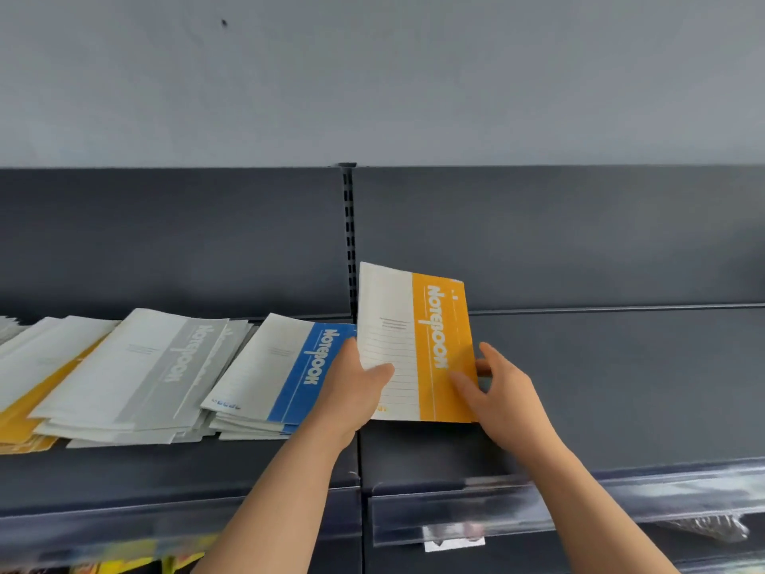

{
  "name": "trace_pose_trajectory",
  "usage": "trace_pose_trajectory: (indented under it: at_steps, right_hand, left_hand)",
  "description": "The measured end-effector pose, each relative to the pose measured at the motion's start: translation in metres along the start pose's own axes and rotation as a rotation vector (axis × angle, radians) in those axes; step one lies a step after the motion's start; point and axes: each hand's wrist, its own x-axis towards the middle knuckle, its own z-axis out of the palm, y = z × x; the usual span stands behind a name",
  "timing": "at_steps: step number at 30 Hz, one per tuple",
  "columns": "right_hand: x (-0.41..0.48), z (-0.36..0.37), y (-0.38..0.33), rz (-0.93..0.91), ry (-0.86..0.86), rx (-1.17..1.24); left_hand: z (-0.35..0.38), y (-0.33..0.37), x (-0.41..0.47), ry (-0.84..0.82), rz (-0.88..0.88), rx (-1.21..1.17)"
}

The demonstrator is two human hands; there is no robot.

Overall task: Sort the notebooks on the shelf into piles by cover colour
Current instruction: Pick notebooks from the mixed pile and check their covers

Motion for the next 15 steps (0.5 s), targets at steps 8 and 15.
trace_pose_trajectory:
  at_steps: [8, 15]
  right_hand:
    - [-0.001, 0.073, -0.086, -0.129, -0.028, 0.201]
    - [-0.018, 0.165, -0.178, -0.154, -0.166, 0.218]
  left_hand:
    - [-0.110, -0.005, -0.027, 0.322, 0.020, -0.075]
    - [-0.227, -0.031, -0.063, 0.442, -0.008, 0.055]
